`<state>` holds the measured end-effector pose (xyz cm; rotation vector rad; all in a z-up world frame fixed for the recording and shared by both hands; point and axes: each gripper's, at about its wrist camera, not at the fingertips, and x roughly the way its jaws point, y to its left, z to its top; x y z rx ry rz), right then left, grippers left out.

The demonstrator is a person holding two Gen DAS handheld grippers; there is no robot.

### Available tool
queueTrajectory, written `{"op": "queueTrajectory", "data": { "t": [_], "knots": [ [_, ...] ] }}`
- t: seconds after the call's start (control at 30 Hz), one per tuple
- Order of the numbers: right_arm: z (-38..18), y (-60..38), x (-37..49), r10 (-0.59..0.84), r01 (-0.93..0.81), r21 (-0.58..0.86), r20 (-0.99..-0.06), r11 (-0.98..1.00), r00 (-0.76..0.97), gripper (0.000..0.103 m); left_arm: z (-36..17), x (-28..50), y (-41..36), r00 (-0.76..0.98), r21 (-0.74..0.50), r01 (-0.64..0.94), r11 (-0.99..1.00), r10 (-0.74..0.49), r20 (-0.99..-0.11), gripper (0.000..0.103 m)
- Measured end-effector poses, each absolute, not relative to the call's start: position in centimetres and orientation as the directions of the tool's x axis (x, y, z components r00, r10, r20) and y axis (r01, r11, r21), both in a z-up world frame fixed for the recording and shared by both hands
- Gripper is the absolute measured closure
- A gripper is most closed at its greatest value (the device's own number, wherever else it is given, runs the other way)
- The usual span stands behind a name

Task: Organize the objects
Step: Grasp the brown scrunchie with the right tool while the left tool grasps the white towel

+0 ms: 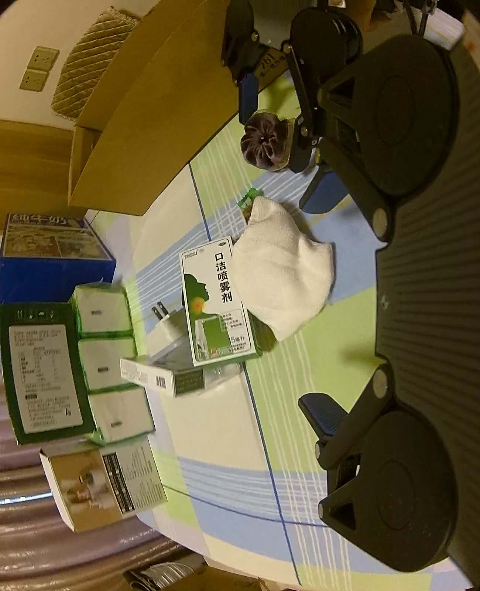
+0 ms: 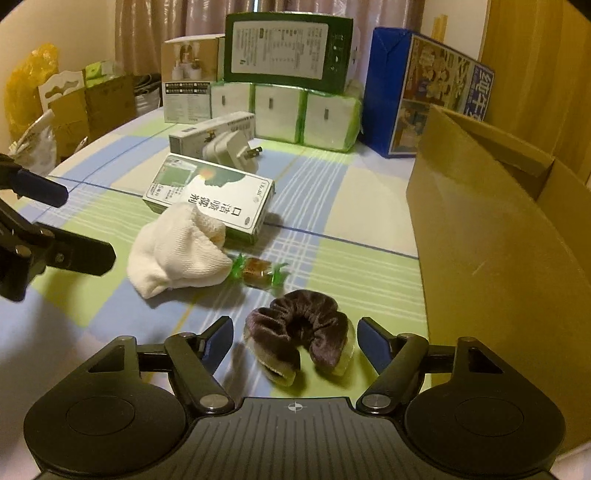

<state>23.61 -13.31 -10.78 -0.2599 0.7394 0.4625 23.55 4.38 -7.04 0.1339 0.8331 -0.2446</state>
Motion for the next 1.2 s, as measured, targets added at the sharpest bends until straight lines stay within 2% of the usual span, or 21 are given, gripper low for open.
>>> {"op": "queueTrajectory", "data": {
  "t": [0.03, 0.2, 0.27, 0.4, 0.67, 0.73, 0.77, 0.8, 0.83, 0.93, 1.03, 1.2],
  "knots": [
    [-10.9, -13.3, 23.8, 0.311, -0.49, -0.063, -0.701, 0.869, 0.641, 0.035, -7.3, 23.9, 4.3, 0.642, 0.023, 0.27, 0.963, -0.162, -0.749, 0.002],
    [-11.1, -13.3, 23.7, 0.31, -0.483, -0.046, -0.714, 0.874, 0.628, 0.07, -8.4, 25.4, 4.0, 0.623, 0.004, 0.284, 0.959, -0.181, -0.761, 0.002],
    [-11.0, -13.3, 23.5, 0.309, -0.482, -0.043, -0.716, 0.875, 0.625, 0.075, -8.6, 25.9, 3.6, 0.627, 0.002, 0.292, 0.956, -0.19, -0.755, 0.002],
    [-10.8, -13.7, 23.5, 0.304, -0.469, -0.032, -0.722, 0.883, 0.622, 0.077, -9.3, 26.7, 2.3, 0.639, 0.042, 0.368, 0.929, -0.22, -0.737, 0.004],
    [-10.8, -14.0, 23.6, 0.309, -0.459, -0.013, -0.723, 0.888, 0.618, 0.077, -11.2, 28.2, 1.2, 0.583, 0.023, 0.424, 0.905, -0.254, -0.772, 0.021],
    [-10.8, -14.0, 23.6, 0.309, -0.458, -0.011, -0.723, 0.889, 0.618, 0.077, -11.4, 28.3, 0.9, 0.58, 0.03, 0.431, 0.902, -0.251, -0.775, 0.035],
    [-10.8, -14.0, 23.6, 0.311, -0.458, -0.008, -0.723, 0.889, 0.617, 0.077, -11.6, 28.3, 0.7, 0.581, 0.043, 0.43, 0.902, -0.24, -0.778, 0.038],
    [-10.8, -14.1, 23.6, 0.314, -0.457, -0.002, -0.724, 0.889, 0.615, 0.078, -11.7, 28.2, 0.6, 0.584, 0.063, 0.429, 0.901, -0.223, -0.781, 0.051],
    [-10.7, -14.1, 23.6, 0.319, -0.455, 0.007, -0.723, 0.89, 0.612, 0.079, -11.7, 28.1, 0.4, 0.588, 0.09, 0.425, 0.901, -0.2, -0.784, 0.059],
    [-10.3, -14.2, 23.2, 0.332, -0.454, 0.023, -0.715, 0.891, 0.615, 0.081, -11.1, 27.9, 0.7, 0.589, 0.074, 0.389, 0.918, -0.186, -0.787, 0.071],
    [-9.8, -14.4, 22.5, 0.34, -0.462, 0.024, -0.711, 0.887, 0.616, 0.082, -10.3, 26.9, 0.8, 0.59, 0.064, 0.352, 0.934, -0.169, -0.789, 0.077],
    [-8.2, -15.0, 20.6, 0.356, -0.476, 0.022, -0.696, 0.879, 0.624, 0.082, -8.6, 24.8, 1.1, 0.588, 0.04, 0.31, 0.95, -0.159, -0.793, 0.077]
  ]
}}
